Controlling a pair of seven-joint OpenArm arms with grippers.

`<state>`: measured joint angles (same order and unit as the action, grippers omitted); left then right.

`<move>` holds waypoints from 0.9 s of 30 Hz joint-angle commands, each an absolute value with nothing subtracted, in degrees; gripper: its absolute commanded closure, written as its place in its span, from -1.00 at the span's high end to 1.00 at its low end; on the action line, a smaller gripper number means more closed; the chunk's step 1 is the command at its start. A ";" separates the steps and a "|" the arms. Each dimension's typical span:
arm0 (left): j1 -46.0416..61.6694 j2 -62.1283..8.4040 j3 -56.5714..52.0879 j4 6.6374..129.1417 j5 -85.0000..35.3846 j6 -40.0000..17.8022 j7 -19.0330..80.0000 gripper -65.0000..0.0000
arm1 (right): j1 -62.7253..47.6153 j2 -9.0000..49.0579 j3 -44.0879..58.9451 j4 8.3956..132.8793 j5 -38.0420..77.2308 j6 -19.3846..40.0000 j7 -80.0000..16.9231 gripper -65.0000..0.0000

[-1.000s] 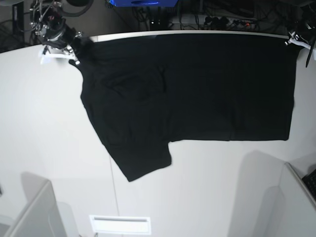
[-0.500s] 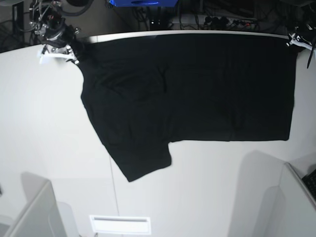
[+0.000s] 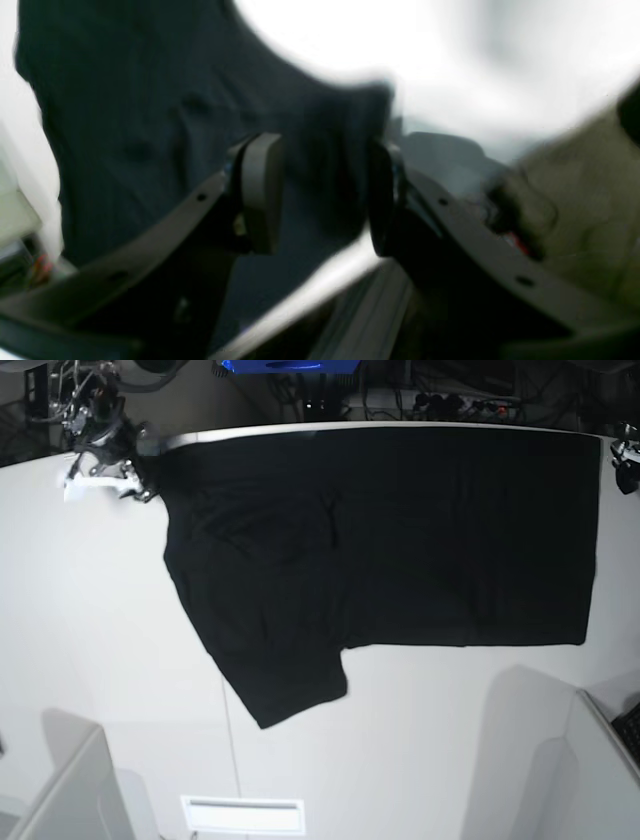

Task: Fold the T-shirt properly
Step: 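Move both grippers to the shirt's side edges near the hem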

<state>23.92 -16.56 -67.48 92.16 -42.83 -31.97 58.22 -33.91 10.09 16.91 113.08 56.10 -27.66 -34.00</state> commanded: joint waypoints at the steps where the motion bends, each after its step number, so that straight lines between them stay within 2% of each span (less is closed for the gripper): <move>1: 22.37 -17.27 -67.12 93.41 -43.82 -32.48 57.36 0.16 | -32.04 10.86 17.19 113.63 53.76 -27.03 -32.31 -0.18; 2: 21.05 -17.89 -67.03 93.41 -43.74 -32.48 57.36 0.16 | -30.02 11.03 17.19 113.54 50.59 -26.95 -32.22 -0.17; 4: 18.68 -19.82 -65.71 93.23 -42.77 -32.48 57.36 0.16 | -25.54 11.12 17.10 112.75 46.20 -26.86 -32.84 -0.02; 7: 14.29 -21.58 -60.35 93.41 -37.14 -32.48 57.36 0.15 | -18.15 11.47 17.36 109.41 45.41 -21.93 -35.74 0.24; 10: 8.75 -21.49 -56.84 92.62 -30.46 -32.48 57.36 0.15 | -11.47 11.56 17.54 105.19 45.32 -14.99 -38.73 0.22; 14: 3.91 -21.41 -53.85 90.77 -24.48 -32.48 57.36 0.15 | -4.09 11.65 17.19 99.03 45.32 -8.84 -40.57 0.21; 27: -1.27 -21.85 -50.42 89.01 -23.08 -32.48 57.19 0.15 | 20.62 12.88 16.84 64.40 45.05 15.43 -45.14 0.22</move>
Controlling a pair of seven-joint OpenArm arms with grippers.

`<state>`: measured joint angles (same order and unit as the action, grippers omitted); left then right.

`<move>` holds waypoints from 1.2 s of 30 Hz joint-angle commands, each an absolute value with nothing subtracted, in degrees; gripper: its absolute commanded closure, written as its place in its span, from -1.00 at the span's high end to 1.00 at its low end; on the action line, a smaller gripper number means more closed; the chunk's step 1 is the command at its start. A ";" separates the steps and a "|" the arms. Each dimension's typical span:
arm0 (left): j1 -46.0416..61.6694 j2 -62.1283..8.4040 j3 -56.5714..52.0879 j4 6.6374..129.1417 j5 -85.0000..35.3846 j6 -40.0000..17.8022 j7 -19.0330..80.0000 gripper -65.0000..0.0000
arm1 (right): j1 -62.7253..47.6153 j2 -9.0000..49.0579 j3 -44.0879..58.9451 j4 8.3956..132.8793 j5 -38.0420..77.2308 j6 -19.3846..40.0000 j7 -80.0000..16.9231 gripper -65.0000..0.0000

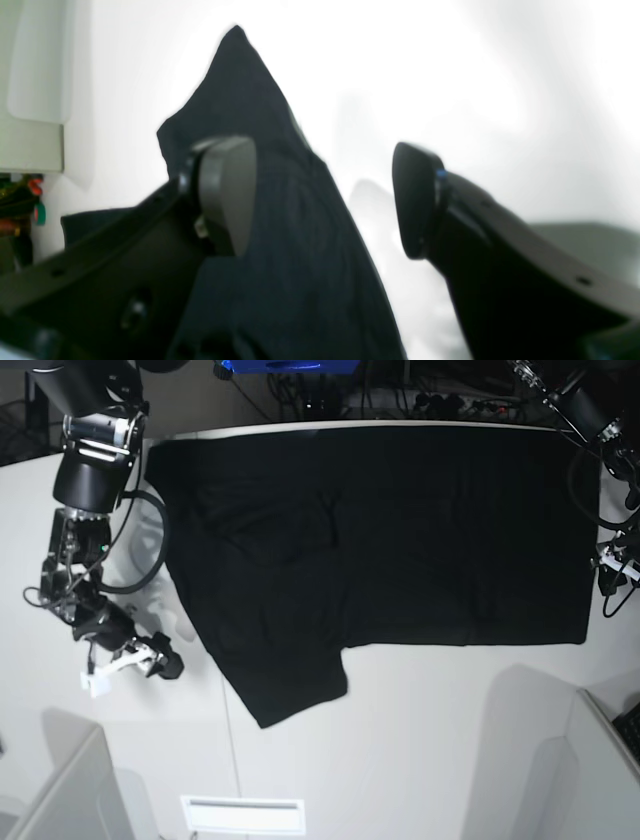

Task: Fold the T-shirt properly
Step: 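Move both grippers to the shirt's side edges near the hem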

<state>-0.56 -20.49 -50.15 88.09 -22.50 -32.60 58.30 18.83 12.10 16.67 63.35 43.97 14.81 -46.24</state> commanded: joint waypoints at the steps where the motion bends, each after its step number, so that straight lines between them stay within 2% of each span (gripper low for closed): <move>1: -1.27 -21.85 -50.42 89.01 -23.08 -32.48 57.19 0.15 | 21.85 12.88 16.22 61.93 45.05 16.48 -44.97 0.23; 4: -1.19 -21.85 -50.77 89.01 -23.08 -32.48 57.19 0.15 | 25.71 13.85 10.68 54.37 45.05 18.95 -44.44 0.23; 12: -0.57 -21.85 -50.95 89.01 -23.08 -32.48 57.19 0.15 | 33.36 13.76 -2.24 35.74 45.05 20.00 -33.10 0.24; 14: -0.57 -21.85 -50.95 89.01 -23.08 -32.48 57.19 0.15 | 34.33 13.76 -5.49 33.10 45.05 21.93 -31.08 0.23; 17: -0.57 -21.85 -50.95 89.01 -23.08 -32.48 57.19 0.15 | 34.95 13.67 -8.92 32.48 45.05 24.48 -30.81 0.22; 26: -1.10 -21.85 -50.59 85.93 -23.08 -32.31 57.19 0.15 | 34.95 13.32 -10.86 32.48 45.05 24.57 -30.81 0.21; 31: -3.12 -23.25 -50.51 80.57 -23.08 -32.31 57.19 0.15 | 34.95 12.35 -13.32 32.48 45.14 24.57 -30.37 -0.01; 36: -4.97 -23.43 -50.51 79.60 -23.08 -32.31 57.19 0.15 | 34.95 12.26 -13.23 32.48 45.14 24.48 -30.29 -0.06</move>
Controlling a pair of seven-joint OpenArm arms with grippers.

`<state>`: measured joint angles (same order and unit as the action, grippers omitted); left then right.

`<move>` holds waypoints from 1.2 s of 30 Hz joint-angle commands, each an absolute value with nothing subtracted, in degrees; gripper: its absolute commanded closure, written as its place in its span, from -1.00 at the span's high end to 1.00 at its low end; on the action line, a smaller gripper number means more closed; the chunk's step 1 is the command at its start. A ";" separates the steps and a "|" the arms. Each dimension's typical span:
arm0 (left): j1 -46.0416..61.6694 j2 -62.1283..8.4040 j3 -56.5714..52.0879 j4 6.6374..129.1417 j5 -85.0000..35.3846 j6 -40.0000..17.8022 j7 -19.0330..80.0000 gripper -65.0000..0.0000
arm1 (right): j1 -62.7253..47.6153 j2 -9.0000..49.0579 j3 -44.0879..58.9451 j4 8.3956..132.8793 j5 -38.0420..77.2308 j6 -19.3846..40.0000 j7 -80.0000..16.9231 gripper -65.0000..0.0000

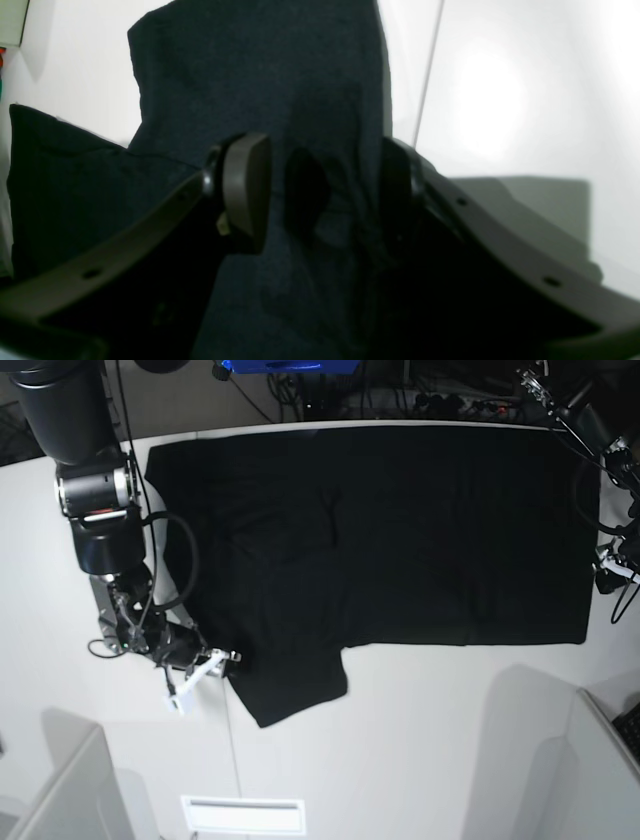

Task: Fold the T-shirt properly
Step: 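Move both grippers to the shirt's side edges near the hem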

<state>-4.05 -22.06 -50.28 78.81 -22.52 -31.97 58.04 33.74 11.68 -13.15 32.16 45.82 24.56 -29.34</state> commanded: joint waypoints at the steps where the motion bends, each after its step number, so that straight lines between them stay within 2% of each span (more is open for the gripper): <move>1: -5.58 -23.43 -50.51 78.99 -23.08 -32.31 57.19 0.15 | 34.95 12.26 -13.23 32.48 45.14 24.48 -29.85 -0.06; 3: -6.99 -23.78 -50.42 76.62 -22.99 -32.31 57.19 0.18 | 34.86 12.26 -13.58 32.31 45.14 24.40 -28.62 -0.13; 4: -8.13 -24.31 -50.42 75.03 -22.81 -32.31 57.19 0.19 | 34.77 12.26 -13.67 32.31 45.14 24.40 -28.35 -0.25; 8: -13.32 -24.57 -50.33 69.23 -16.57 -32.31 55.16 0.19 | 34.77 12.35 -13.67 32.22 45.14 24.40 -28.35 -1.00; 10: -15.16 -24.57 -48.04 66.51 -13.05 -32.31 51.21 0.27 | 34.77 12.35 -13.67 32.22 45.14 24.40 -28.35 -1.00; 13: -17.45 -24.66 -43.03 61.76 -10.15 -32.31 47.43 0.61 | 34.77 12.44 -13.67 32.22 45.14 24.31 -28.35 -1.00; 15: -19.03 -24.75 -41.89 58.42 -9.71 -32.31 45.85 0.69 | 34.77 12.62 -13.67 32.22 45.14 24.31 -28.35 -1.00; 31: -31.69 -29.49 -41.36 35.38 -9.45 -32.31 35.82 0.69 | 34.68 12.88 -13.76 32.22 45.14 24.31 -28.62 -1.00; 36: -33.19 -30.20 -33.10 30.11 -10.07 -32.22 32.92 0.69 | 34.68 12.88 -13.67 32.22 45.14 24.31 -28.62 -1.00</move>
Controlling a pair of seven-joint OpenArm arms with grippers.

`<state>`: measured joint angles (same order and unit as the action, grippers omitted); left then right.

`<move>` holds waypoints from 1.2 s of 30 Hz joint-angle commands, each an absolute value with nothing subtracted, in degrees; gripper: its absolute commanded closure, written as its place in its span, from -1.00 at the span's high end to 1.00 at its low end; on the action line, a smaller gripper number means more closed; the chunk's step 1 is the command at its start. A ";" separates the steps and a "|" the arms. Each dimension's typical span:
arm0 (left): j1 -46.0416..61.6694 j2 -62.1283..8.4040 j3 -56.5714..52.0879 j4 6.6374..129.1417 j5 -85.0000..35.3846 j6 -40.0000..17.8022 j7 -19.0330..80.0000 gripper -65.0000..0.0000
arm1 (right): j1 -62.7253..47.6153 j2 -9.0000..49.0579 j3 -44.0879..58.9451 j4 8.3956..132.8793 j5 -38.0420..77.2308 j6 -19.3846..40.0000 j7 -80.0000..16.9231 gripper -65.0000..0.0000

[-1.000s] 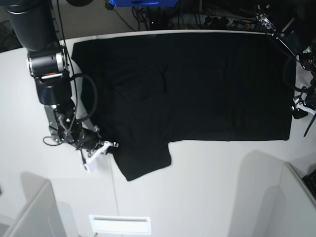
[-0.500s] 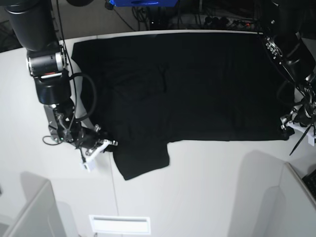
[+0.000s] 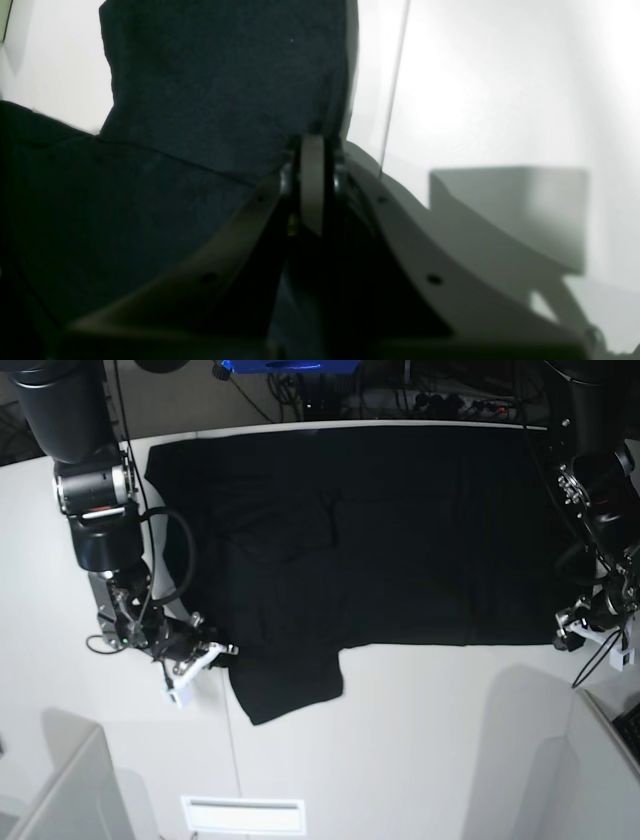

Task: Fold the T-shirt properly
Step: 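Move both grippers to the shirt's side edges near the hem, then grasp the hem edges and fold them up toward the shoulder edge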

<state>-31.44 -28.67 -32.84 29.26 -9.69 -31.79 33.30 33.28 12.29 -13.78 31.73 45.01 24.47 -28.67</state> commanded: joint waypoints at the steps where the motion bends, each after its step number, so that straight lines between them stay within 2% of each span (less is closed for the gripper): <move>1: -33.19 -30.20 -32.66 30.02 -10.07 -32.22 32.40 0.69 | 34.68 12.88 -13.67 32.22 45.14 24.31 -28.62 -1.00; 10: -32.57 -29.85 -33.27 29.93 -10.07 -32.13 32.22 0.66 | 33.89 13.67 -13.32 32.22 45.14 24.31 -28.62 -1.00; 12: -32.04 -29.85 -33.27 29.76 -10.07 -32.13 32.04 0.43 | 33.89 13.76 -13.32 32.22 45.14 24.31 -28.62 -1.00; 19: -30.37 -28.62 -33.27 30.02 -10.24 -32.13 31.87 -0.97 | 33.10 14.20 -13.32 32.22 45.14 24.31 -28.44 -1.00; 28: -30.20 -28.26 -33.27 35.47 -10.24 -32.22 32.04 -1.00 | 32.31 14.55 -13.32 33.19 45.14 24.31 -26.68 -1.00; 36: -24.31 -26.33 -33.19 44.97 -12.70 -32.22 32.22 -1.00 | 28.35 14.64 -9.54 43.12 45.14 24.31 -26.33 -1.00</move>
